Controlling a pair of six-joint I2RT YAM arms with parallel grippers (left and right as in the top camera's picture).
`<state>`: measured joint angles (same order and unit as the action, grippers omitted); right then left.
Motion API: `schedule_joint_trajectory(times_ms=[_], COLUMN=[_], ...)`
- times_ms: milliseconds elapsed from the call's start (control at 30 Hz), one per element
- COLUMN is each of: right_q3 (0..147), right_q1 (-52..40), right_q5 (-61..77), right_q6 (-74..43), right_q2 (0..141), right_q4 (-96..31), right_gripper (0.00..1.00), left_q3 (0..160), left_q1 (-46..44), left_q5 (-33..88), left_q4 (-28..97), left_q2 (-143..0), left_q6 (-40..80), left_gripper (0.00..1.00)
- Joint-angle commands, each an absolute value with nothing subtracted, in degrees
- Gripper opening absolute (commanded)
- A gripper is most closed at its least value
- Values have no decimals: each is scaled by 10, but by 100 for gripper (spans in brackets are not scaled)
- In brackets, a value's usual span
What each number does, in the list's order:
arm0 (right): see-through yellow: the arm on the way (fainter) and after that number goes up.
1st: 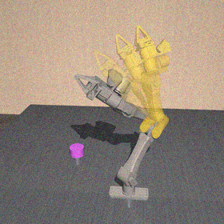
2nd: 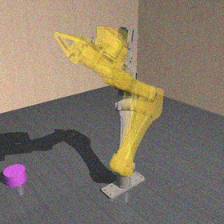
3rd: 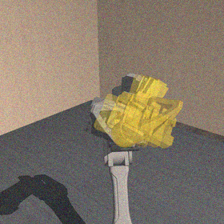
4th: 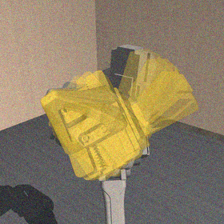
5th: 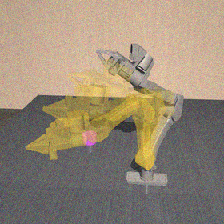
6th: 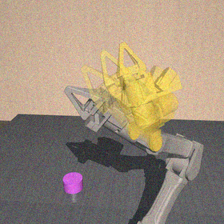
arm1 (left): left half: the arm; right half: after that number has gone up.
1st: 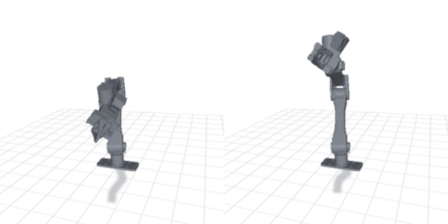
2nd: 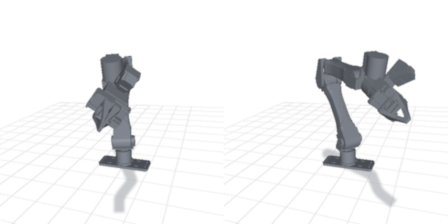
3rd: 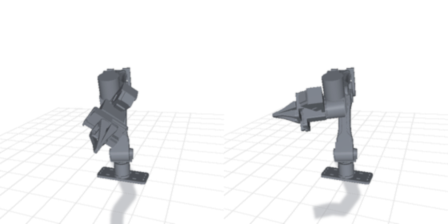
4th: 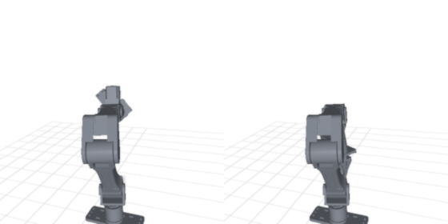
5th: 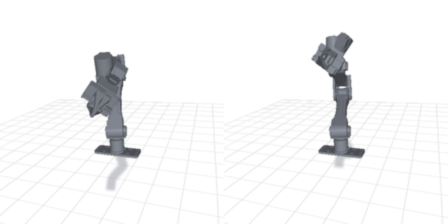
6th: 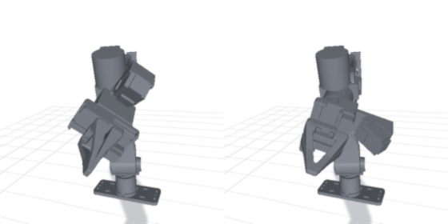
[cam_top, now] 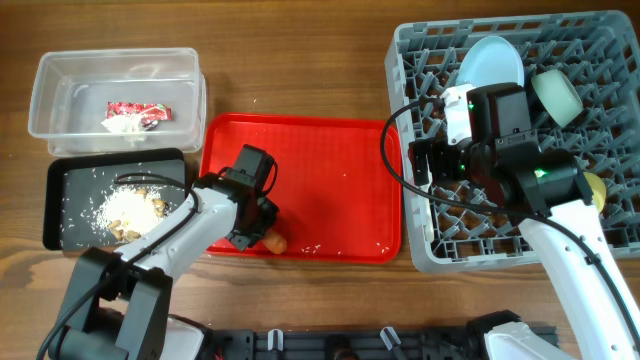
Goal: Sort waste into correct bins and load items into the dishwasher rack
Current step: 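Grasp the carrot on the red tray with the left gripper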
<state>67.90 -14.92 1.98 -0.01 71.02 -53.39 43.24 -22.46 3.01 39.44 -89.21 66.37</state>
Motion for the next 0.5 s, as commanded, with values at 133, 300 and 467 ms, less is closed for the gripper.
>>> schedule_joint_trajectory(times_ms=[133,300,467], right_q3=[679,679,679], right_q1=[-149,-149,-149], right_q5=[31,31,31], right_q6=[-6,-6,-5], right_q2=[710,710,710], right_q4=[-535,-536,-536], right_gripper=[100,100,100], left_q3=[424,424,424], left_q1=[-226,-226,-218], left_q5=[18,10,-66], left_q4=[393,408,431], left_q2=[-910,-836,-696], left_q6=[646,629,552], left_gripper=[22,19,11])
